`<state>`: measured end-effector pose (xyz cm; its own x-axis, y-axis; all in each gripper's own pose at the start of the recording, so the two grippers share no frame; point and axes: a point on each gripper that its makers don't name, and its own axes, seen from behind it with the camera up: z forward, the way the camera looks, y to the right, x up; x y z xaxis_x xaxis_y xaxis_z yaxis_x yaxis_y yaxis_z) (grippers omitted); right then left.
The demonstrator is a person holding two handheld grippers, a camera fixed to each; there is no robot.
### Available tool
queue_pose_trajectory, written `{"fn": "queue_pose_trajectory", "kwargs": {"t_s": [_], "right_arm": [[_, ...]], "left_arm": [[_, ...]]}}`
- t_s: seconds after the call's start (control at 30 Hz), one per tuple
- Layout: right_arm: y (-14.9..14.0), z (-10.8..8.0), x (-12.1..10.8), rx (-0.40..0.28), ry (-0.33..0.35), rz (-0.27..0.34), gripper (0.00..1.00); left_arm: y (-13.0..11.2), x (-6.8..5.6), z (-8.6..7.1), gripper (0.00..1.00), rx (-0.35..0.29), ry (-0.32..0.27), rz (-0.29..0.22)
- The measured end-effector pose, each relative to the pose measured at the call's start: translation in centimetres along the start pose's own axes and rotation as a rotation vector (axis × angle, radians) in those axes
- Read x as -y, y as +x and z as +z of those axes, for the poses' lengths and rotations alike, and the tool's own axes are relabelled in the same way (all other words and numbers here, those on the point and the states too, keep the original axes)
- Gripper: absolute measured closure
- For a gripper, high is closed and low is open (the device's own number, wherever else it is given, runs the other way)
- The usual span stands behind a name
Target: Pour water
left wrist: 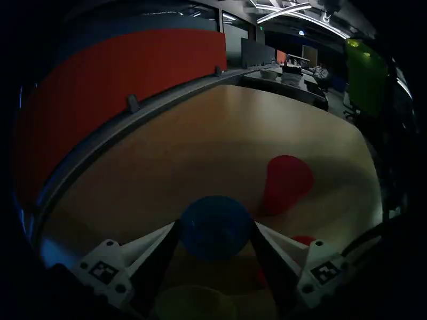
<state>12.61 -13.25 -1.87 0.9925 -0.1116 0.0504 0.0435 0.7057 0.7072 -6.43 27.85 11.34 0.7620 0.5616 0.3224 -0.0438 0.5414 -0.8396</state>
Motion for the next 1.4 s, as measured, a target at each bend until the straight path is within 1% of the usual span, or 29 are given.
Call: {"fn": "queue_pose_trajectory", "kwargs": {"t_s": [0.2, 0.4, 0.6, 0.8, 1.13, 1.4], "right_arm": [[0.2, 0.1, 0.3, -0.001, 0.002, -0.002, 0.09], [0.5, 0.2, 0.5, -0.001, 0.006, -0.005, 0.09], [0.8, 0.3, 0.8, -0.002, 0.010, -0.010, 0.09], [1.0, 0.5, 1.3, -0.004, 0.017, -0.013, 0.09], [1.5, 0.9, 1.9, -0.005, 0.027, -0.023, 0.09], [2.0, 1.0, 2.7, -0.006, 0.037, -0.030, 0.09]], "left_arm": [[0.6, 0.1, -0.7, 0.11, -0.026, 0.007, -0.009], [1.7, -0.3, -1.6, 0.11, -0.067, 0.008, -0.020], [3.0, -0.6, -2.8, 0.11, -0.117, 0.016, -0.026], [4.4, -0.8, -4.2, 0.11, -0.175, 0.025, -0.036], [6.5, -1.0, -6.8, 0.11, -0.274, 0.053, -0.034], [7.7, -1.0, -8.8, 0.11, -0.349, 0.074, -0.047]]}}
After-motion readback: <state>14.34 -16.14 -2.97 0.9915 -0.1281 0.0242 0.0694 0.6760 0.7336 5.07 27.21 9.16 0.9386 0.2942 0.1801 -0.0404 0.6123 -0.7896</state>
